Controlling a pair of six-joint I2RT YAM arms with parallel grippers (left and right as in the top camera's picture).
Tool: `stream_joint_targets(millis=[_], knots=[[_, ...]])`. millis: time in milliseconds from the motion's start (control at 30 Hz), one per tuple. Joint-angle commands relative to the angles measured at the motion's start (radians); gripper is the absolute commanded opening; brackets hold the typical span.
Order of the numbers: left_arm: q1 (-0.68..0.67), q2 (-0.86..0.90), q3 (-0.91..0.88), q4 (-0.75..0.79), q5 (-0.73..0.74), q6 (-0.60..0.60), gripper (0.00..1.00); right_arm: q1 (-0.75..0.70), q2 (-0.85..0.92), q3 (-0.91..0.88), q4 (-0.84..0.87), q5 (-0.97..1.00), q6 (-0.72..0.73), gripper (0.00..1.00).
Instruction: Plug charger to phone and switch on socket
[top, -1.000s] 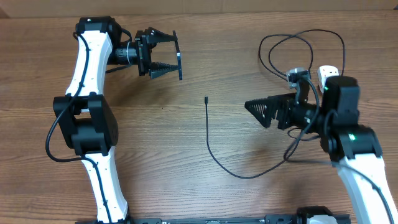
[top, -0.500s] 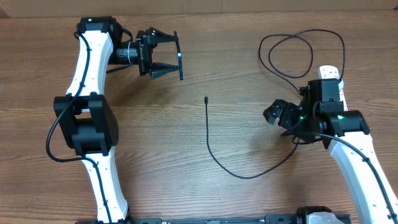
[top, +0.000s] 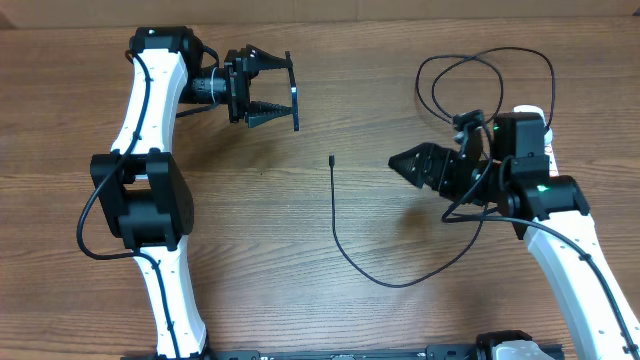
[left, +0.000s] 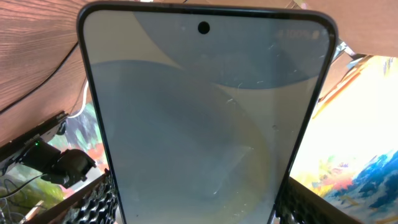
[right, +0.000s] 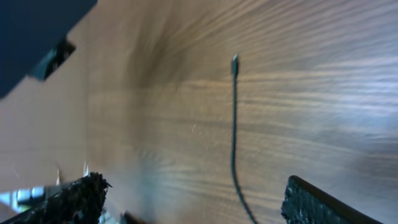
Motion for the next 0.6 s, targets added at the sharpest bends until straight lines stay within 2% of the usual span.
stream_joint_targets(millis=[0,100,233,300,433,567], knots=[[-0.005,0.001,0.028,-0.003,0.061,-0.017,0.6,0.044,-0.005,0.041,-0.027,0.016,-0.036,0.9],[-0.005,0.001,0.028,-0.003,0.061,-0.026,0.6,0.084,-0.005,0.082,-0.096,0.146,-0.035,0.9],[-0.008,0.001,0.028,-0.003,0.061,-0.029,0.6,0.165,-0.004,0.216,-0.283,0.461,0.021,0.9],[-0.009,0.001,0.028,-0.003,0.061,-0.029,0.6,0.201,-0.004,0.282,-0.342,0.555,0.036,0.9],[-0.009,0.001,0.028,-0.003,0.061,-0.031,0.6,0.29,-0.004,0.375,-0.401,0.625,-0.024,0.94],[-0.009,0.001,0.028,-0.003,0.061,-0.036,0.6,0.409,-0.002,0.381,-0.346,0.704,-0.035,0.94]])
